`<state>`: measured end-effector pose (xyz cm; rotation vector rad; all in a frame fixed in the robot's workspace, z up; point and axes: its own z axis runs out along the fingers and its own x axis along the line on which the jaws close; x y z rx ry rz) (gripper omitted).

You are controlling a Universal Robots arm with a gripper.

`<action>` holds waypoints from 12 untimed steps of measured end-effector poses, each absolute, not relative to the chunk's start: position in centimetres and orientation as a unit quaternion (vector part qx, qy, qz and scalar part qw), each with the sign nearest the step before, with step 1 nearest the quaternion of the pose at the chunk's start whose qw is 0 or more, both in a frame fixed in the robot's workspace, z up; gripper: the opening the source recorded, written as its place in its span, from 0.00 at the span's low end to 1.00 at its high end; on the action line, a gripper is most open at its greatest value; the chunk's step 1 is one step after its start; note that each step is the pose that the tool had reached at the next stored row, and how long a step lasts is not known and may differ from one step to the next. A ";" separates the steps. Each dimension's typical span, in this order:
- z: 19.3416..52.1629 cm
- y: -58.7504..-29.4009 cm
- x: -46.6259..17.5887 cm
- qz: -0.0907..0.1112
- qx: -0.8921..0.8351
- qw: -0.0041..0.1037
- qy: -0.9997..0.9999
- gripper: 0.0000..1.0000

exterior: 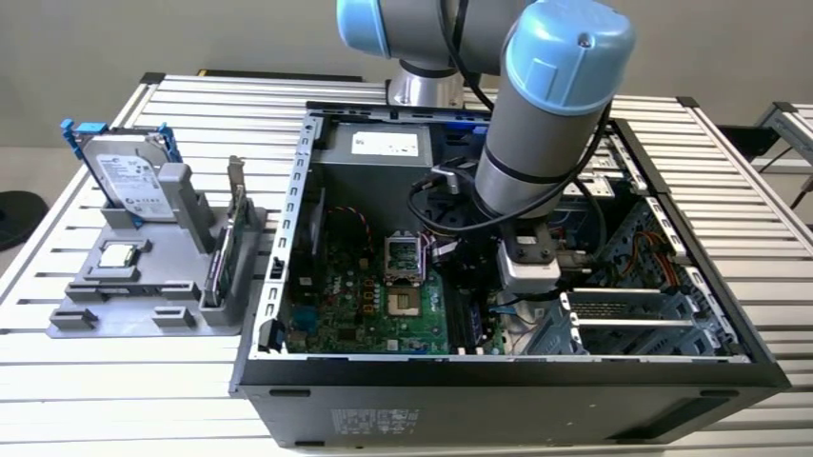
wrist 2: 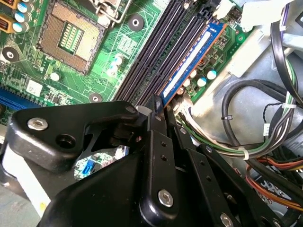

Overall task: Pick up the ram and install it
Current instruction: 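Insert the ram into the slot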

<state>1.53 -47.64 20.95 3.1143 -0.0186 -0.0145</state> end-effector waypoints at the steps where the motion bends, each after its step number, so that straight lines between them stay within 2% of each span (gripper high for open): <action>1: 20.9 -47.6 1.5 -0.005 1.000 0.014 -0.006 1.00; 5: 21.5 -47.6 1.5 -0.005 1.000 0.010 -0.006 1.00; 10: 24.6 -47.6 1.5 -0.005 1.000 0.010 -0.006 1.00; 12: 24.8 -47.7 1.5 -0.005 1.000 0.010 -0.006 1.00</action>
